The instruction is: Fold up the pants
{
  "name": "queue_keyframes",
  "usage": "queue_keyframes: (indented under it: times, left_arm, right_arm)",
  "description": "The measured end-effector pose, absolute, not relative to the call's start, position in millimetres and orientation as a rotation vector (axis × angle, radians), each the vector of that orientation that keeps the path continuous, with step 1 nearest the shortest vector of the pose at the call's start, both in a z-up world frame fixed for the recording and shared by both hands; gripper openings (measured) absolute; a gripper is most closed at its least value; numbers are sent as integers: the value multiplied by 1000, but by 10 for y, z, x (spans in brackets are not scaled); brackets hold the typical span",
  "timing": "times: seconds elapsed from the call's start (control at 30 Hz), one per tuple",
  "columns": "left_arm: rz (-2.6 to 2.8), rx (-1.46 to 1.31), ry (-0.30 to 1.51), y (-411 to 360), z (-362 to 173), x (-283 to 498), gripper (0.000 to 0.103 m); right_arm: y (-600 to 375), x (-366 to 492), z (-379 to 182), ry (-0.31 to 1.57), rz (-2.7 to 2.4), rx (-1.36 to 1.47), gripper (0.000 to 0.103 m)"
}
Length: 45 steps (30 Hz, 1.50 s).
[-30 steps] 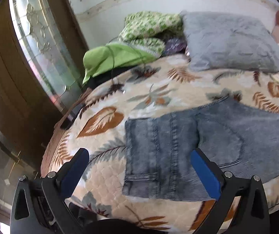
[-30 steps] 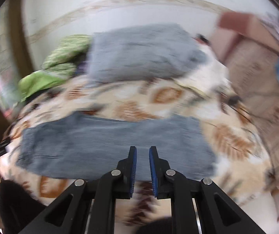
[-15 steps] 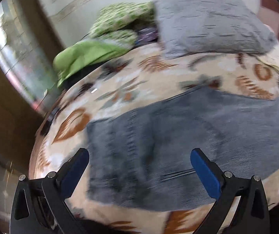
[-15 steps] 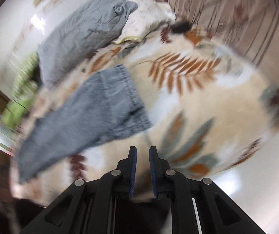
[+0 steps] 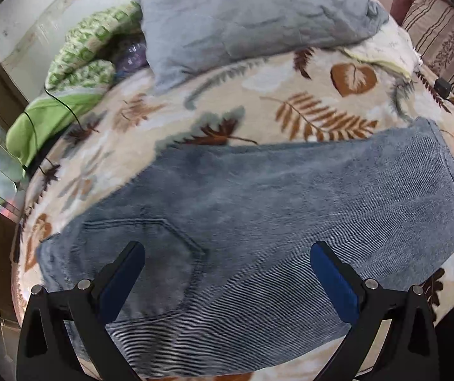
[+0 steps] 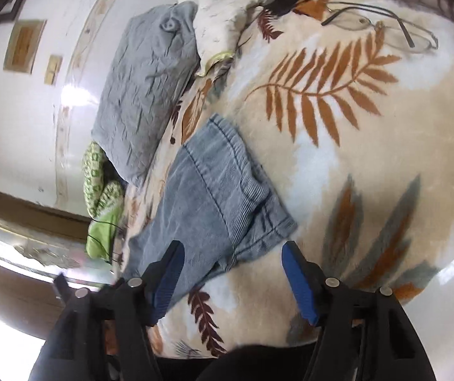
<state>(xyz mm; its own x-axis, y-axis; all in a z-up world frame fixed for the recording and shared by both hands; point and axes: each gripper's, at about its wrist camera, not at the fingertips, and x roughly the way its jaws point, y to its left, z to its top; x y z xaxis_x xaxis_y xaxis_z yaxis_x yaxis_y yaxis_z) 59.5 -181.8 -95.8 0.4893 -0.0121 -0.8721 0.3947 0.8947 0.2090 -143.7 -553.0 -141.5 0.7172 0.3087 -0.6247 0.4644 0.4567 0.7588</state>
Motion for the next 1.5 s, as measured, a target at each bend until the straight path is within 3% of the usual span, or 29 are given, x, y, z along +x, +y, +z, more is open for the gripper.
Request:
queue_keyframes:
  times: [0.53,0.57,0.6,0.63,0.7,0.97,1.2,1.37,1.5]
  left_arm:
    - [-250,472,1135,-2318,-1500,723,103]
    - [-253,469,1131,-2314,-1498,722,103]
    - [-259,468,1133,-2308,-1482,723,103]
    - [-270,468,1138,-2295,-1459,723,103]
    - [-281,462,1136,-2241,-1398,721,103]
    - [-227,362,1046,-1531,-882,757,103]
    - [-126,247,991,-619,-576,739,103]
    - [-65,206,963,-19,-512,653,103]
    - [-21,166,976,338,-575,575,103]
  right_arm:
    - [-5534,-930,-1614,878,-245,1126,69]
    - [-5512,-896,-1592,882,-233,1114,63]
    - [-5485,-854,-1582,882,-205,1106,42]
    - [-5443,-796,-1580,898,-165,1104,29]
    - [-5384,-740,-1537,915,-173,1066,25]
    - [-5064,-475,-841,886,-194,878,23]
    - [-4086,7,-295,899,-81,649,22]
    - [-3192,468,-442,1019,23,538,23]
    - [-2624,707,-867,1173,88,516,30]
